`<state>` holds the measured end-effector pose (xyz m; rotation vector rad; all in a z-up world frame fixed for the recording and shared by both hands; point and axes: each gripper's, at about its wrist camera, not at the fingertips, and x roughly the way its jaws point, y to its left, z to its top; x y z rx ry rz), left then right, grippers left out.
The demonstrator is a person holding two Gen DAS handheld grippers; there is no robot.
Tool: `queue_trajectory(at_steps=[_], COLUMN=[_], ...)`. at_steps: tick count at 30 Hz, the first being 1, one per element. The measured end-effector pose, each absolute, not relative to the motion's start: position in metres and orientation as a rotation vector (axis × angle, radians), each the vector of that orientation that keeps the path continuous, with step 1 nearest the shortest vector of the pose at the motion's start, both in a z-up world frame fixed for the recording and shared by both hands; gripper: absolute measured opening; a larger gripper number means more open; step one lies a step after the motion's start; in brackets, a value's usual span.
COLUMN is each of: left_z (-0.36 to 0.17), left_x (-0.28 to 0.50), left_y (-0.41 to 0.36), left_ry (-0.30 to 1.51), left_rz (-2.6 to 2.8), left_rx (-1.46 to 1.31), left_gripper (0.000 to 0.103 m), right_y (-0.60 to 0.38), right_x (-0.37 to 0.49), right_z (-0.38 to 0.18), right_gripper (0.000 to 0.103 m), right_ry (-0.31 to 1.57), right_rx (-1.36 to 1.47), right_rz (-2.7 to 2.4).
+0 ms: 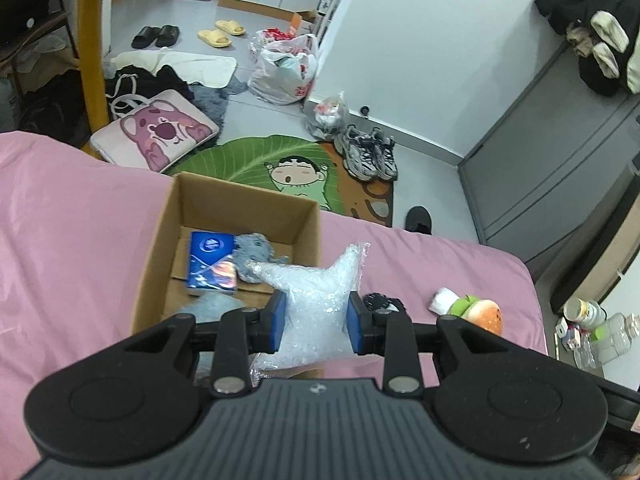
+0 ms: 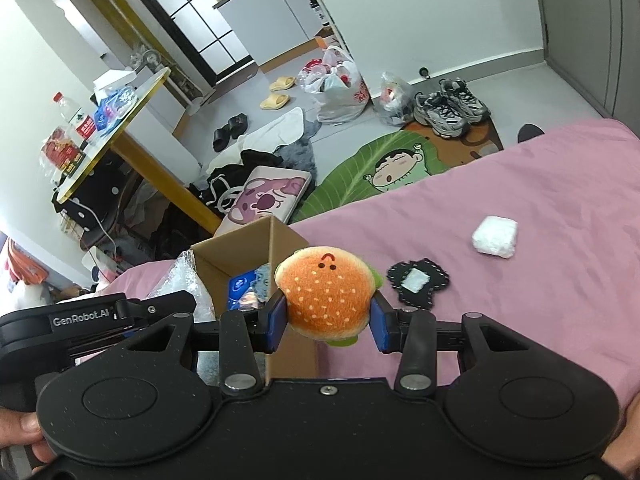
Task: Organize soft objects
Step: 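Carry the filling bag and burger plush over the cardboard box with both grippers, then open both grippers to drop the filling bag and burger plush into the box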
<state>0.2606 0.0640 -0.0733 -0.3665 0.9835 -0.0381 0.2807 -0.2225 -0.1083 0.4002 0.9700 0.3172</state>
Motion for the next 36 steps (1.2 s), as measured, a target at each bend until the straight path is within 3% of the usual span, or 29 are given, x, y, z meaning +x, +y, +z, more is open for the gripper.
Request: queue_trajectory(at_steps=[25, 34, 36], left_z=[-0.107, -0.107, -0.106], left_x=[0.301, 0.306, 0.306], left_y=[0.134, 0.14, 0.142], left_ry=[1.042, 1.05, 1.048], left_rz=[0.082, 0.087, 0.088], left_rx=[-0.48, -0.477, -0.483], left_gripper=[0.032, 0.046, 0.049], right_y=[-0.144, -0.127, -0.123], right_x=[0.318, 0.323, 0.322], right_z=[-0.117, -0.119, -0.12], right_gripper=[0.042, 0.043, 0.048], right_ry=[1.029, 1.026, 1.028], right_rx=[0.363, 0.372, 0.376], right_rz=[0.387, 0.399, 0.402])
